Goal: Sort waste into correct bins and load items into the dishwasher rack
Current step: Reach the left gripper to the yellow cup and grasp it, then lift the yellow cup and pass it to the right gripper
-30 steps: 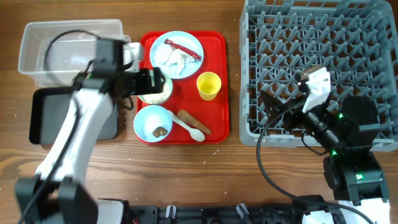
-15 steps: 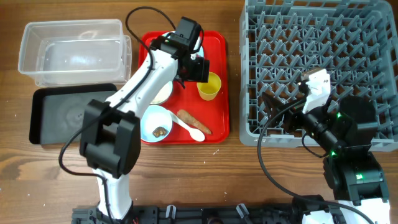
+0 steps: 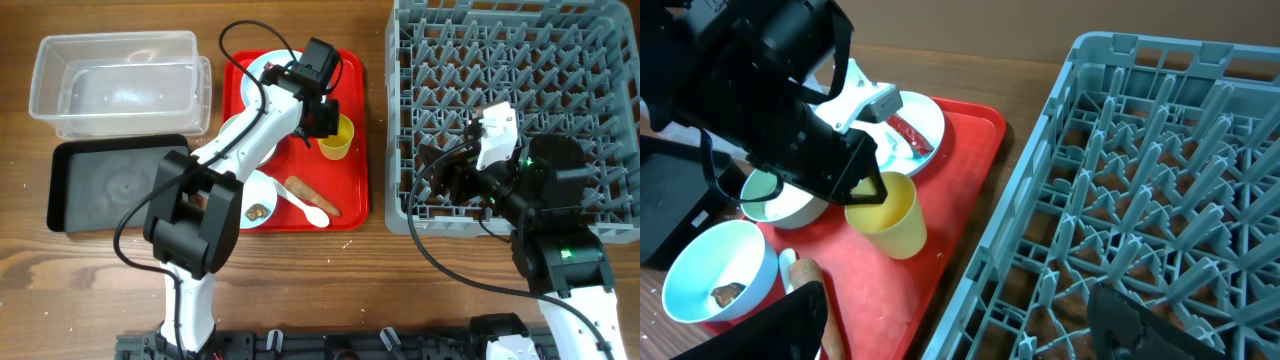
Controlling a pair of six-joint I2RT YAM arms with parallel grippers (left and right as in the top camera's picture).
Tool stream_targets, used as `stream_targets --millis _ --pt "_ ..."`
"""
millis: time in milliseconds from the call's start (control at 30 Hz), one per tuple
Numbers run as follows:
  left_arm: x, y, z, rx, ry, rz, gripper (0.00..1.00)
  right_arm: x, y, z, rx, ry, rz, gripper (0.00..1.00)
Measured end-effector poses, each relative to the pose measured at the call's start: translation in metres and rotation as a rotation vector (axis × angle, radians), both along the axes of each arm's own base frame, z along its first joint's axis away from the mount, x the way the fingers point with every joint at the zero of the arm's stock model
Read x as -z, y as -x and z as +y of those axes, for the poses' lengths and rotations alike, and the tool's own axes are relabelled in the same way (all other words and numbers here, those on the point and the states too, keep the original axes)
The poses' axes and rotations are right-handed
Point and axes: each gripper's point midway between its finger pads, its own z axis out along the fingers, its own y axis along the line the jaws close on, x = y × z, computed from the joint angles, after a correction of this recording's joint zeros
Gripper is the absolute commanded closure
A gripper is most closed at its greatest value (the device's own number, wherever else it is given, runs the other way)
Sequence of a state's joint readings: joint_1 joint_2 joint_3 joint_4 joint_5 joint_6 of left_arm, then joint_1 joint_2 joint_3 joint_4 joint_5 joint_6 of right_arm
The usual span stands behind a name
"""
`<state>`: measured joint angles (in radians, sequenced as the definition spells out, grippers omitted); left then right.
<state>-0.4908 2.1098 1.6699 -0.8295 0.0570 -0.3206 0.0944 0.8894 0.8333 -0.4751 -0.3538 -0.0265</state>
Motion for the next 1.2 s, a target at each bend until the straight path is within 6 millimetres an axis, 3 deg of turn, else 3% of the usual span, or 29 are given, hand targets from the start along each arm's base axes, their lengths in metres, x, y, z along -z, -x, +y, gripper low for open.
stream_targets --millis 233,300,333,400,567,633,767,933,1067,1200 --pt "0.003 0.007 0.003 -0.003 -0.005 0.033 0.96 0.0 0.0 0.0 0.03 -0.05 0.026 0.15" --pt "0.001 0.012 0.003 -0.006 0.054 0.084 0.96 -0.001 0.0 0.0 0.041 -0.067 0.033 0.02" --pt "-0.002 0.011 0.004 -0.013 0.095 0.099 0.96 -0.002 -0.001 0.0 0.048 -0.08 0.035 0.0" --pt "-0.041 0.006 0.012 -0.038 0.3 0.121 0.96 -0.007 -0.004 0.001 0.058 -0.113 0.025 0.0" --pt "-0.103 0.013 0.006 0.022 0.66 0.173 0.96 -0.006 -0.021 0.022 -0.046 -0.178 0.024 0.0" --pt "-0.115 0.017 0.003 0.05 0.745 0.196 0.96 -0.007 -0.028 0.033 -0.103 -0.213 0.017 0.0" --pt "-0.138 0.031 -0.012 0.147 0.894 0.233 0.96 -0.011 -0.036 0.057 -0.258 -0.291 -0.003 0.0" --pt "-0.15 0.036 -0.017 0.186 0.962 0.247 0.96 -0.018 -0.032 0.073 -0.389 -0.343 -0.024 0.0" --pt "-0.152 0.038 -0.018 0.213 0.977 0.24 0.96 -0.024 -0.027 0.074 -0.433 -0.365 -0.036 0.0" --pt "-0.158 0.043 -0.018 0.268 0.981 0.206 0.96 -0.03 -0.025 0.061 -0.458 -0.4 -0.046 0.0"
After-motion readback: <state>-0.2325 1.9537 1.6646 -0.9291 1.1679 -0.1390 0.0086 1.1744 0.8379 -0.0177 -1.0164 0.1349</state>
